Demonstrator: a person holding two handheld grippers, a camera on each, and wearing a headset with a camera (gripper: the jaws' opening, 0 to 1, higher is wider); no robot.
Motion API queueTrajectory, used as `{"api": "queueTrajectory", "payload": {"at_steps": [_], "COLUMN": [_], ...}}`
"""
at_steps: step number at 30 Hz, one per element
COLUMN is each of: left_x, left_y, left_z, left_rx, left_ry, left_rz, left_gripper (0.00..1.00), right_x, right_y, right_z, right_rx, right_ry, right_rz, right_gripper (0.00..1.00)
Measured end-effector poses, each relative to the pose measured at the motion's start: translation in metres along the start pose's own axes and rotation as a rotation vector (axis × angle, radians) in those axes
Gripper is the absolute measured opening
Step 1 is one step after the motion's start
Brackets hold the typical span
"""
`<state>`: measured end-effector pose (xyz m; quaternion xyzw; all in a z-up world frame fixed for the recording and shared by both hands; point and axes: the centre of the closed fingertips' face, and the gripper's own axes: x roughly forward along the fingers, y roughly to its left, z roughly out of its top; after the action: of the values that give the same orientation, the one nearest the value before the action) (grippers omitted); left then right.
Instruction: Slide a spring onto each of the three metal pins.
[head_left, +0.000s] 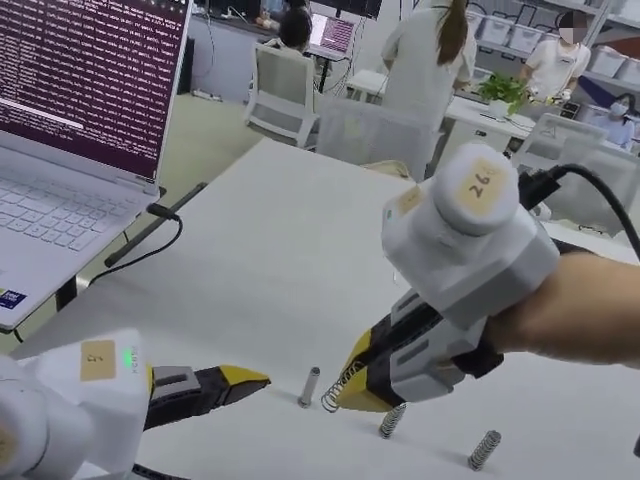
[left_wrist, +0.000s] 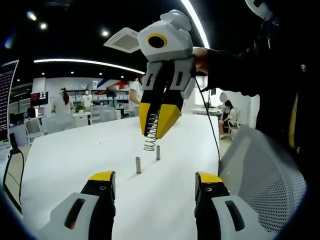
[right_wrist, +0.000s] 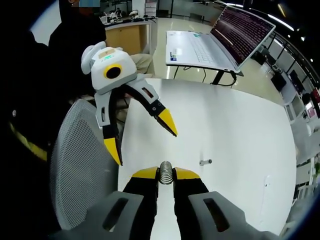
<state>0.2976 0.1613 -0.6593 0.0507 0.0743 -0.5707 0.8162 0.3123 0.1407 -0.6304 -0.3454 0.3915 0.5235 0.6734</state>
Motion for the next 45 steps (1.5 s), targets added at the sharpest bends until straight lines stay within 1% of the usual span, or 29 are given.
{"api": "queueTrajectory", "payload": {"at_steps": [4, 8, 12, 13, 15, 18, 20, 23, 26, 28, 30, 33, 36, 40, 42, 45], "left_x": [0.002, 0.002, 0.000, -0.001, -0.003, -0.007, -0.007, -0.009, -0.012, -0.014, -0.015, -0.016, -0.014, -0.013, -0.014, -0.019], "left_y": [0.001, 0.003, 0.003, 0.003, 0.002, -0.001, -0.001, 0.000, -0.002, -0.003, -0.002, -0.004, -0.007, -0.008, -0.008, -0.002], "left_z": [-0.003, -0.004, -0.008, -0.010, -0.010, -0.011, -0.014, -0.016, -0.012, -0.011, -0.013, -0.012, -0.014, -0.014, -0.014, -0.015], "left_rx": [-0.001, -0.010, -0.011, -0.012, -0.017, -0.019, -0.017, -0.015, -0.016, -0.013, -0.013, -0.015, -0.015, -0.008, -0.005, -0.007], "left_ry": [-0.001, -0.004, 0.009, 0.015, 0.016, 0.017, 0.025, 0.033, 0.023, 0.021, 0.023, 0.017, 0.022, 0.028, 0.030, 0.032], "left_rz": [0.002, 0.012, 0.015, 0.016, 0.017, 0.016, 0.014, 0.018, 0.017, 0.017, 0.019, 0.016, 0.007, 0.001, 0.003, 0.016], "left_gripper": [0.60, 0.60, 0.60, 0.60, 0.60, 0.60, 0.60, 0.60, 0.60, 0.60, 0.59, 0.60, 0.59, 0.59, 0.59, 0.59], "right_x": [0.000, -0.002, -0.001, 0.000, 0.002, 0.001, 0.002, 0.006, 0.005, 0.002, -0.004, -0.016, -0.023, -0.026, -0.027, -0.029], "right_y": [-0.010, -0.025, -0.041, -0.048, -0.051, -0.049, -0.048, -0.050, -0.048, -0.049, -0.052, -0.057, -0.063, -0.070, -0.072, -0.077], "right_z": [-0.006, -0.011, -0.017, -0.021, -0.024, -0.021, -0.019, -0.019, -0.018, -0.018, -0.019, -0.012, -0.006, -0.001, 0.002, 0.013], "right_rx": [0.007, 0.033, 0.055, 0.058, 0.061, 0.071, 0.071, 0.078, 0.083, 0.090, 0.084, 0.075, 0.070, 0.048, 0.042, 0.023], "right_ry": [0.009, 0.005, 0.013, 0.028, 0.040, 0.031, 0.027, 0.039, 0.037, 0.037, 0.052, 0.047, 0.043, 0.063, 0.062, 0.057], "right_rz": [-0.011, -0.036, -0.075, -0.096, -0.107, -0.105, -0.106, -0.113, -0.100, -0.103, -0.121, -0.147, -0.158, -0.167, -0.165, -0.154], "right_gripper": [0.08, 0.08, 0.08, 0.08, 0.08, 0.08, 0.08, 0.08, 0.08, 0.08, 0.08, 0.08, 0.08, 0.08, 0.08, 0.08]}}
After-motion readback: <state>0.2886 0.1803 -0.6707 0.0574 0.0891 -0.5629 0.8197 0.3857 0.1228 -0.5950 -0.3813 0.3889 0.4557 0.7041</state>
